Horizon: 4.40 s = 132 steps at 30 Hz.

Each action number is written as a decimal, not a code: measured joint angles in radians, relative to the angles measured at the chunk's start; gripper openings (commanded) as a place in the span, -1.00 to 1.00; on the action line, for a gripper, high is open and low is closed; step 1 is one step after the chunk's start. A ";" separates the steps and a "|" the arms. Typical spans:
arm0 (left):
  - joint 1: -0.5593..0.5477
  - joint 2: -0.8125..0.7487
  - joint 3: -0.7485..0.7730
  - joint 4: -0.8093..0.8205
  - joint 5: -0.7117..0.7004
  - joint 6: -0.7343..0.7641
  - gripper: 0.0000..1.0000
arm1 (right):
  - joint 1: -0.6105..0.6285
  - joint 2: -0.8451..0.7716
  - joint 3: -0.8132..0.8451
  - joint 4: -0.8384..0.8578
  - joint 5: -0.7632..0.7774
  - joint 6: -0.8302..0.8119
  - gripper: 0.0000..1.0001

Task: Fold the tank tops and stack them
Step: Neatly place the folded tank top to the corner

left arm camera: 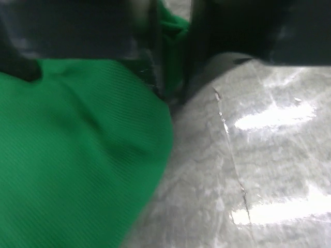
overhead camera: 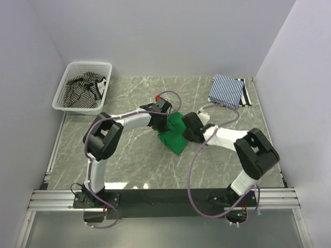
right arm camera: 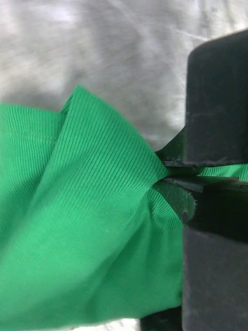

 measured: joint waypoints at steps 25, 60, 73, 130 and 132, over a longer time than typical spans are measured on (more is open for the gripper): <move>0.134 -0.311 -0.117 -0.121 0.118 0.033 0.46 | -0.198 0.583 1.036 -0.457 0.312 -0.879 -1.00; 0.143 -0.338 -0.177 -0.094 0.197 0.060 0.45 | -0.341 0.738 1.447 -0.538 0.346 -1.247 -1.00; 0.143 -0.338 -0.179 -0.088 0.210 0.060 0.45 | -0.455 0.682 1.448 -0.547 0.198 -1.186 -1.00; 0.143 -0.338 -0.180 -0.075 0.222 0.060 0.45 | -0.839 0.571 1.093 -0.347 -0.095 -0.700 0.16; 0.143 -0.338 -0.180 -0.074 0.223 0.059 0.45 | -0.838 0.557 1.083 -0.345 -0.091 -0.696 0.15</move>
